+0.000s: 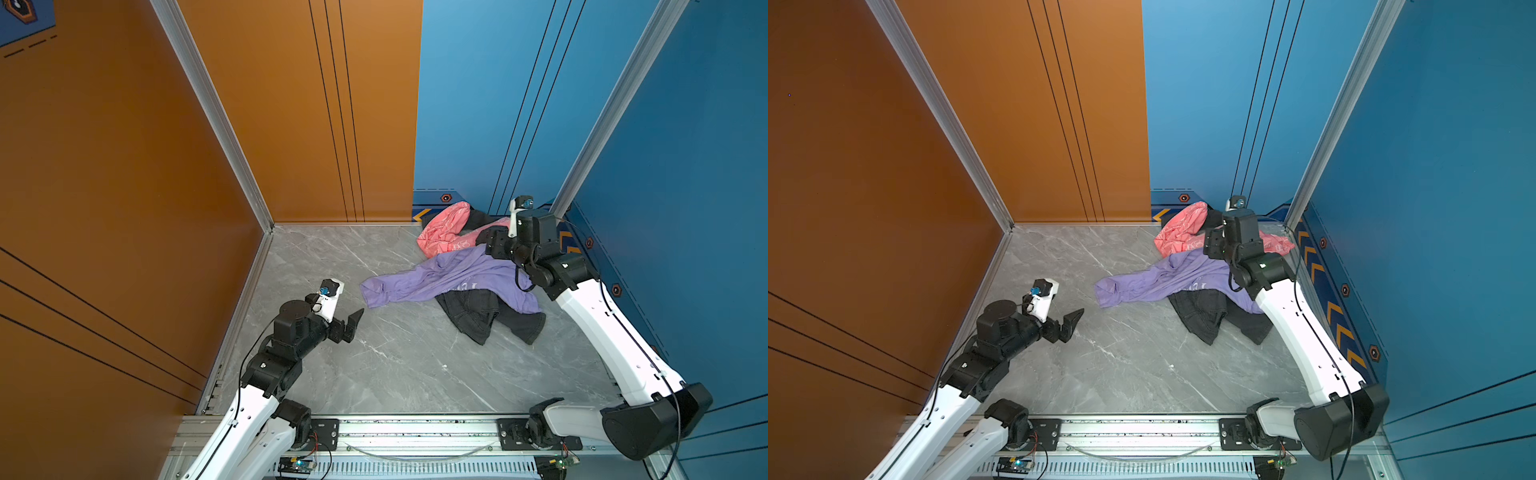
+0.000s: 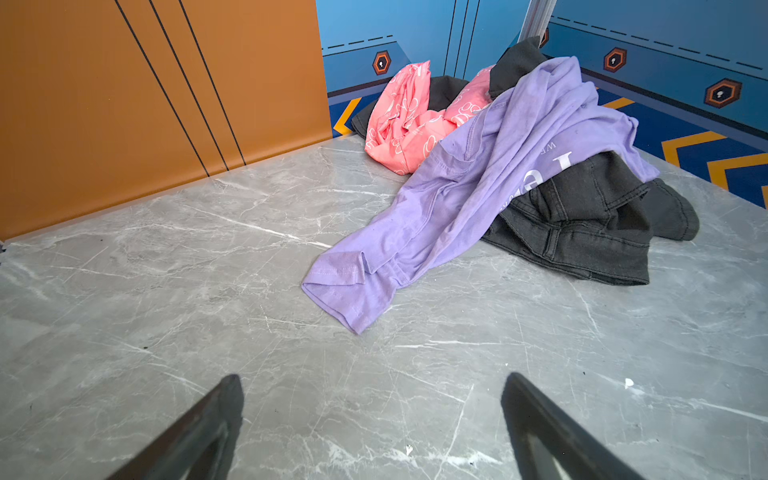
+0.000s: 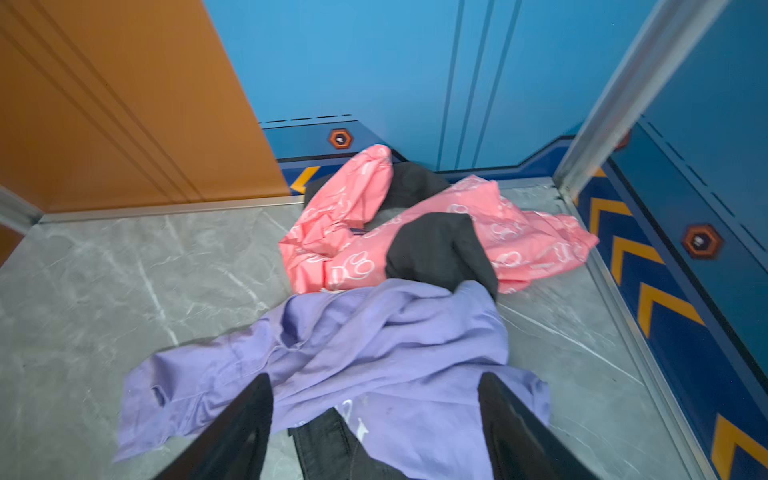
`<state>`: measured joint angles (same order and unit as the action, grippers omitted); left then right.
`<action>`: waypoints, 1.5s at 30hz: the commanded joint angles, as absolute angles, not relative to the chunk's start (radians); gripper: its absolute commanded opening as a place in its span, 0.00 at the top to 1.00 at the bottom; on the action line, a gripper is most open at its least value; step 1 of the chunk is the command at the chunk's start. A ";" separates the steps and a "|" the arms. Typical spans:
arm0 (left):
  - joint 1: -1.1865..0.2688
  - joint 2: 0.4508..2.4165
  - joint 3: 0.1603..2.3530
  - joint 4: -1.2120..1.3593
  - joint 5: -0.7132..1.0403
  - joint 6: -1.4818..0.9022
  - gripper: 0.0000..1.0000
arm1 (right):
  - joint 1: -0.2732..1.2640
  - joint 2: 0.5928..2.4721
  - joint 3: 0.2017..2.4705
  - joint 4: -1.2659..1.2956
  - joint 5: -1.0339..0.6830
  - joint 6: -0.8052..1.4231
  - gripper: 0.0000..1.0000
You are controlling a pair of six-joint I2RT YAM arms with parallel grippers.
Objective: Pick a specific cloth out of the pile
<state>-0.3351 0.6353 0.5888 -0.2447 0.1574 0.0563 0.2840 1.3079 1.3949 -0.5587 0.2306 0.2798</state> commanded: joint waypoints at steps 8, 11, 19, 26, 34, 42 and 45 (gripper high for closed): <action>-0.347 0.622 0.571 -0.240 0.141 0.061 0.02 | 0.105 1.381 1.207 -0.450 0.062 0.472 0.23; -0.346 0.622 0.571 -0.239 0.140 0.060 0.02 | 0.101 1.431 1.198 -0.416 0.037 0.493 0.26; -0.347 0.621 0.571 -0.239 0.139 0.062 0.02 | 0.081 1.575 1.194 -0.335 -0.028 0.610 0.42; -0.347 0.620 0.571 -0.239 0.137 0.063 0.02 | 0.071 1.607 1.181 -0.267 -0.021 0.665 0.81; -0.346 0.614 0.571 -0.240 0.136 0.064 0.02 | 0.070 1.442 1.130 -0.167 0.087 0.697 1.00; -0.347 0.606 0.569 -0.239 0.136 0.064 0.02 | 0.084 1.261 1.137 -0.046 0.140 0.688 1.00; -0.347 0.604 0.570 -0.239 0.136 0.064 0.02 | 0.099 1.219 1.182 -0.013 0.167 0.654 1.00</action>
